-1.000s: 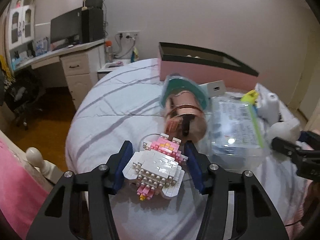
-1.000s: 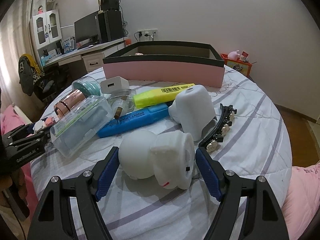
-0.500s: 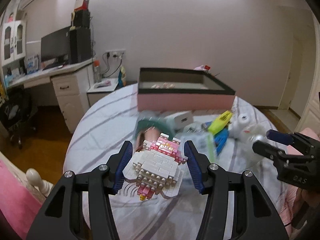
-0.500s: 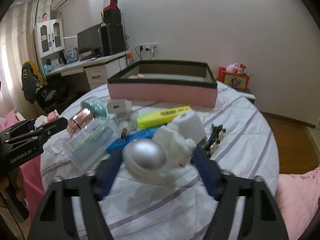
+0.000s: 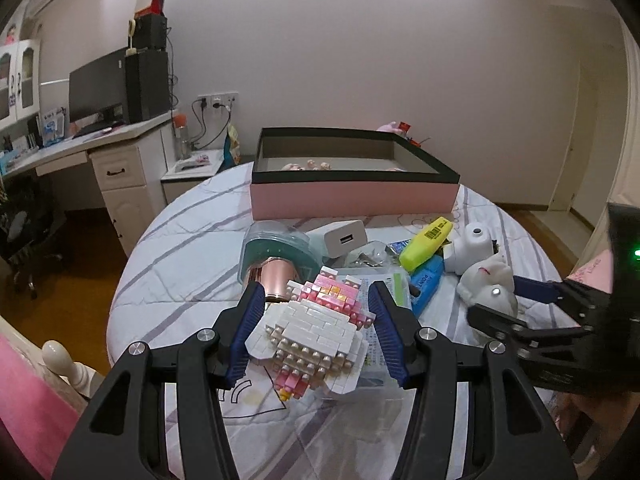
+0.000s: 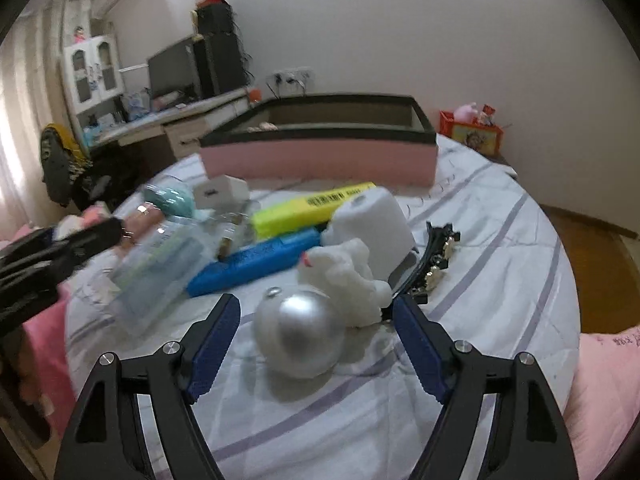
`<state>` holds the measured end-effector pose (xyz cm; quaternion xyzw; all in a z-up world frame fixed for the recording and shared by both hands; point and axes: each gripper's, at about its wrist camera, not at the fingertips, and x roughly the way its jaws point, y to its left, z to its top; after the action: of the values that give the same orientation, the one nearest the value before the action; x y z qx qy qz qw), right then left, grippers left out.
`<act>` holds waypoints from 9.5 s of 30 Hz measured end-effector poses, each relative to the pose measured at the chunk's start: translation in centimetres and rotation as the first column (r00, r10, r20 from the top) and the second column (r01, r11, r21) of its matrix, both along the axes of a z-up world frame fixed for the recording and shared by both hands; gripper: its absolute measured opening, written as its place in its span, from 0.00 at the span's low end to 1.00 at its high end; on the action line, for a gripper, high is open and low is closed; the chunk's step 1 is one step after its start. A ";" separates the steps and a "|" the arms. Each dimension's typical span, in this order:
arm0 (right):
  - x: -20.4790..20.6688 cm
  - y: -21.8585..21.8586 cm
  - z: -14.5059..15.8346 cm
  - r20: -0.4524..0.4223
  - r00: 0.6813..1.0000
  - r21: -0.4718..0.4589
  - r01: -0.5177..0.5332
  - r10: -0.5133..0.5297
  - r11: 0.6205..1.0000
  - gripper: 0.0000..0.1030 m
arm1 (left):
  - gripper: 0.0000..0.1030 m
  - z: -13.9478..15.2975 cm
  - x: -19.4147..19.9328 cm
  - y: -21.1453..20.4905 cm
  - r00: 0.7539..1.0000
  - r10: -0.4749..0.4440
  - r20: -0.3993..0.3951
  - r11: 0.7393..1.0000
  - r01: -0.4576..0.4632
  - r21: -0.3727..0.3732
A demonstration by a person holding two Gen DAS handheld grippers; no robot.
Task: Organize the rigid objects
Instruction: 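Grasp the white egg-shaped figure with the right gripper while the left gripper holds its block figure, then lift both held figures and carry them over the pink box, then open both grippers to drop the figures into the box, then withdraw both grippers from the pink box back over the bed, then move the left gripper down toward the clear Dental Flossers box, then close the left gripper on the flossers box while the right gripper grasps the white spool, then lift the flossers box and white spool off the bed with both grippers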
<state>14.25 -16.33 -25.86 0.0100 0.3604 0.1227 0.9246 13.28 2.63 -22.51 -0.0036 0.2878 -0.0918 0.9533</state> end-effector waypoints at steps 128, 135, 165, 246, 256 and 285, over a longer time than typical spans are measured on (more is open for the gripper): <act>-4.7 -1.3 16.4 0.456 0.883 -0.034 0.138 -0.107 0.990 1.00 | 1.00 13.7 -4.1 -1.5 0.921 0.127 0.367 0.984 -0.164 0.071; -8.6 -1.7 15.9 0.481 0.864 -0.012 0.175 -0.148 0.984 1.00 | 1.00 13.6 -7.8 -1.8 0.918 0.105 0.382 0.992 -0.125 0.029; -5.9 -3.1 7.4 0.226 0.957 -0.050 0.200 -0.184 0.978 1.00 | 1.00 1.9 -2.6 1.6 0.996 0.095 0.001 0.995 -0.095 0.031; 6.6 -2.2 0.2 -0.108 0.993 0.032 0.046 -0.043 0.998 0.68 | 0.62 0.9 2.8 -2.7 0.997 -0.042 -0.069 0.996 0.047 0.076; 4.9 -2.4 0.6 -0.039 0.999 0.043 0.039 -0.037 0.998 0.59 | 0.62 1.4 2.6 -2.8 0.997 -0.051 -0.052 0.996 0.055 0.076; -0.4 -3.1 0.3 -0.011 1.000 0.129 0.001 0.000 0.992 0.57 | 0.62 2.1 1.9 -2.8 0.998 -0.042 -0.036 0.994 0.046 0.102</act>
<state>13.90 -19.40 -25.56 0.0706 0.3566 0.1455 0.9202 15.15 -0.21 -20.43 0.0502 0.3082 -0.0978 0.9450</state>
